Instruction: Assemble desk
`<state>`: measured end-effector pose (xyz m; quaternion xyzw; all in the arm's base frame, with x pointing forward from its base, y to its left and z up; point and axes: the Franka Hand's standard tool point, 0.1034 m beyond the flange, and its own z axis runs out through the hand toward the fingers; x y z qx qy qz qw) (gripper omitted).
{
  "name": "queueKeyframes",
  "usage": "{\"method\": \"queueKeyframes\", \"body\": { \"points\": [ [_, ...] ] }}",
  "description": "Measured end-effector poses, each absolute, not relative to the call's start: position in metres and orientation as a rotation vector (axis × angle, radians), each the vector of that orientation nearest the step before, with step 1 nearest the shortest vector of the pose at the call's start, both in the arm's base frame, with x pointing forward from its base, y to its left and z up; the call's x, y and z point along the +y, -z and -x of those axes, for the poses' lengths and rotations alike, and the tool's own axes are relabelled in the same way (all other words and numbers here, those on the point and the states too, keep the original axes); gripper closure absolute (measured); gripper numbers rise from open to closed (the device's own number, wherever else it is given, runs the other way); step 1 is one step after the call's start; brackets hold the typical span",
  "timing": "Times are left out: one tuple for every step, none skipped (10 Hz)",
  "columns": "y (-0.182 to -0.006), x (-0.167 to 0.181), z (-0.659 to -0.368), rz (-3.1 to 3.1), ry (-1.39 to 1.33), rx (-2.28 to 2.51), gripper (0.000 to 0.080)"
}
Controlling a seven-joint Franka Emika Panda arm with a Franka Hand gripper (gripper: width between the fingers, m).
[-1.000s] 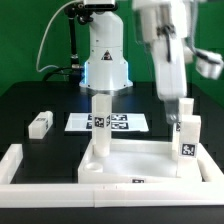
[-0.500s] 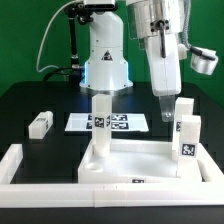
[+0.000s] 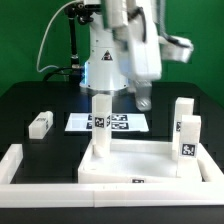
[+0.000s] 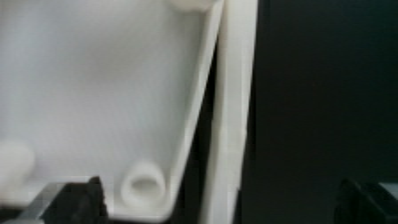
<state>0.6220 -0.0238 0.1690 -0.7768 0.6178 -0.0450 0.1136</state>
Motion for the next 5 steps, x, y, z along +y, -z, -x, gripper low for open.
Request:
{"method": "queueKeyframes", "body": {
  "points": [
    [-0.1767, -0.0394, -0.6206, 2.336, 0.160, 1.729, 0.0150],
    [-0.1805, -0.0432, -0.6224, 2.357, 0.165, 1.695, 0.0150],
    [-0.1784, -0.0423, -0.6217, 2.443, 0.178, 1.585, 0.0150],
    [-0.1777, -0.0423, -0.6214, 2.483, 0.185, 1.529, 0.0150],
    [-0.1775, -0.0429, -0.6213, 2.556, 0.200, 1.414, 0.0150]
  ]
}}
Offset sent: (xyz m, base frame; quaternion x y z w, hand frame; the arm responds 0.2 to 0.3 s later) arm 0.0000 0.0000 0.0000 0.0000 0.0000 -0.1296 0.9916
